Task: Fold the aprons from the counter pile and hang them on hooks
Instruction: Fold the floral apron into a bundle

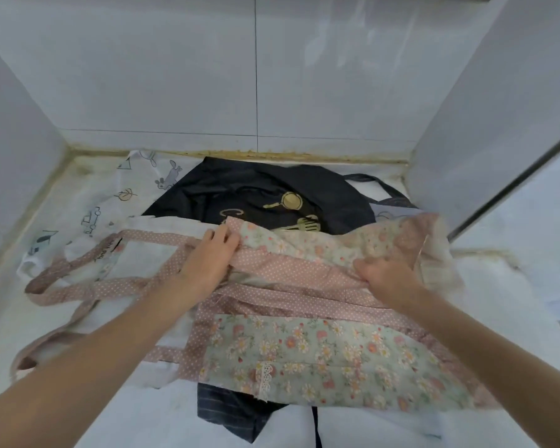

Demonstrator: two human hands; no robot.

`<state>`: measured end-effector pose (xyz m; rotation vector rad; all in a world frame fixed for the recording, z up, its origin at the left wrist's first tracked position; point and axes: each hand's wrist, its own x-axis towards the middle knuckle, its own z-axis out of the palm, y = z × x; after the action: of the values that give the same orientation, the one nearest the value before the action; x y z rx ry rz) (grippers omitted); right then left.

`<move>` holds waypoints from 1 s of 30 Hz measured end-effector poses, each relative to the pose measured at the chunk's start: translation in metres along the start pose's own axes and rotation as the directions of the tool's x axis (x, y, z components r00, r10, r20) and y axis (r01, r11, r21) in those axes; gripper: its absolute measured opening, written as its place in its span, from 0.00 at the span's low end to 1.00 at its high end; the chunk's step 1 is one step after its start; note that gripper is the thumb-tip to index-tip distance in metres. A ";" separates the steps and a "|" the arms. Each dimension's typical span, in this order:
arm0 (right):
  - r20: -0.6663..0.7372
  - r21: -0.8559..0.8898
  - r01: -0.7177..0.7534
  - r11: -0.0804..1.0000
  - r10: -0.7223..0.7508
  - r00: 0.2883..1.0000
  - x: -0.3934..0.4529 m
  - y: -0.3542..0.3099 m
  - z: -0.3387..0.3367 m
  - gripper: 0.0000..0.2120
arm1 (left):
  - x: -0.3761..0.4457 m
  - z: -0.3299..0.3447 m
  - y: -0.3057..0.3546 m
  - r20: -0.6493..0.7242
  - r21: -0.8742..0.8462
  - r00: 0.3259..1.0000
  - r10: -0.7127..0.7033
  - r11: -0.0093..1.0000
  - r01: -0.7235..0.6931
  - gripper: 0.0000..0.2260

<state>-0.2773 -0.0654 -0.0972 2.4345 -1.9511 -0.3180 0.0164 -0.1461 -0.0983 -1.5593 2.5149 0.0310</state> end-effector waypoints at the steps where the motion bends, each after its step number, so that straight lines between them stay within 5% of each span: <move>1: 0.088 0.004 -0.031 0.999 0.031 0.996 -0.006 -0.007 0.011 0.13 | -0.006 0.001 -0.004 -0.060 0.043 0.993 0.099 0.994 -0.097 0.23; 4: 0.328 -0.041 -0.090 0.995 0.098 0.940 -0.015 -0.026 0.034 0.17 | -0.030 -0.001 -0.011 -0.076 0.220 0.935 0.346 0.921 -0.323 0.28; 7: 0.330 -0.080 -0.154 0.985 0.172 0.928 -0.012 -0.041 0.036 0.23 | -0.046 0.010 -0.001 0.311 0.325 0.929 0.200 0.896 -0.302 0.28; 9: 0.293 -0.098 -0.182 0.978 0.203 0.934 -0.008 -0.037 0.037 0.23 | -0.044 0.004 0.006 0.474 0.230 0.874 0.106 0.944 -0.239 0.28; 12: 0.361 -0.016 -0.135 0.991 0.132 0.923 -0.014 -0.024 0.037 0.16 | -0.030 -0.013 0.011 0.605 -0.099 0.777 0.174 0.985 -0.143 0.13; 14: 0.488 0.143 -0.136 0.980 0.050 0.872 -0.018 -0.020 0.038 0.10 | -0.017 -0.017 0.011 0.493 -0.283 0.836 0.241 0.953 -0.108 0.07; 17: 0.615 0.371 -0.285 0.884 -0.004 0.788 -0.017 -0.018 0.020 0.08 | 0.014 -0.017 0.019 0.193 -0.319 0.967 0.164 0.943 -0.096 0.07; 20: 0.431 0.671 -0.405 0.621 0.117 0.895 -0.002 -0.009 -0.004 0.06 | 0.040 -0.018 0.037 0.248 -0.311 0.966 0.071 0.950 0.010 0.18; 23: 0.197 0.480 -0.439 0.759 0.394 0.898 0.010 0.018 -0.032 0.10 | 0.060 -0.016 0.055 0.410 -0.321 0.907 0.093 0.946 0.049 0.20; 26: 0.332 0.242 -0.639 0.730 0.556 0.762 0.001 0.055 -0.021 0.16 | 0.071 -0.010 0.064 0.502 -0.355 0.861 0.085 0.928 0.115 0.11; 28: 0.573 0.238 -0.789 0.566 0.574 0.584 -0.010 0.069 0.000 0.34 | 0.078 -0.009 0.066 0.526 -0.398 0.849 0.053 0.897 0.191 0.10; 30: 0.695 0.290 -0.867 0.406 0.533 0.482 -0.012 0.069 0.019 0.47 | 0.086 -0.009 0.069 0.536 -0.403 0.844 0.010 0.882 0.245 0.10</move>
<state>-0.3493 -0.0668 -0.1049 1.3418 -3.6342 -0.3285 -0.0831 -0.1921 -0.1094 -1.5733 2.0424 0.9693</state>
